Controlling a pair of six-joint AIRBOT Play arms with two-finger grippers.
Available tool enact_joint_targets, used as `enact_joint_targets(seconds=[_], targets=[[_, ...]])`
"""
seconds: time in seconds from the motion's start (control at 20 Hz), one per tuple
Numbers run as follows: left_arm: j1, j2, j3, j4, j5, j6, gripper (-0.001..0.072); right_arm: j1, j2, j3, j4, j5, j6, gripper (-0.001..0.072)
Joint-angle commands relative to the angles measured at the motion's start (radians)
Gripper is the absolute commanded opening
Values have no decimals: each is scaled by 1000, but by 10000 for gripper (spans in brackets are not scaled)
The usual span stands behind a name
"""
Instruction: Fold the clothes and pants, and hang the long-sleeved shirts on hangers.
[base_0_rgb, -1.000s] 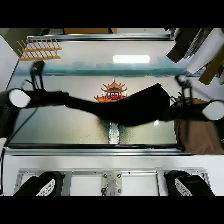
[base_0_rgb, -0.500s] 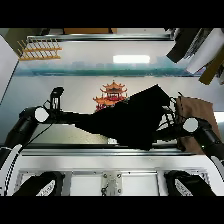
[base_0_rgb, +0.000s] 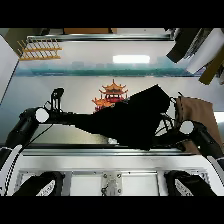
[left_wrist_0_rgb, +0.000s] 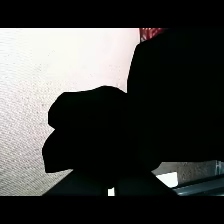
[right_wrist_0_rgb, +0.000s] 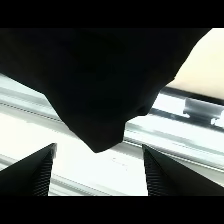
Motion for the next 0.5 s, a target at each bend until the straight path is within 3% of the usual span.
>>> enact_joint_targets(seconds=[0.0, 0.05, 0.15, 0.25, 0.35, 0.45], targets=[[-1, 0, 0, 0, 5, 2, 7, 1, -55, -13, 68, -17, -2, 580], [-1, 0, 0, 0, 5, 2, 8, 1, -74, -13, 103, -21, -27, 554], [-1, 0, 0, 0, 5, 2, 7, 1, -102, -13, 161, -27, -68, 244], [-1, 0, 0, 0, 5, 2, 7, 1, -109, -13, 167, -47, -73, 220], [-1, 0, 0, 0, 4, 2, 7, 1, -105, -10, 148, -51, -73, 16], [0, 0, 2, 9, 4, 2, 7, -1, -84, 15, 128, -30, -74, 15]])
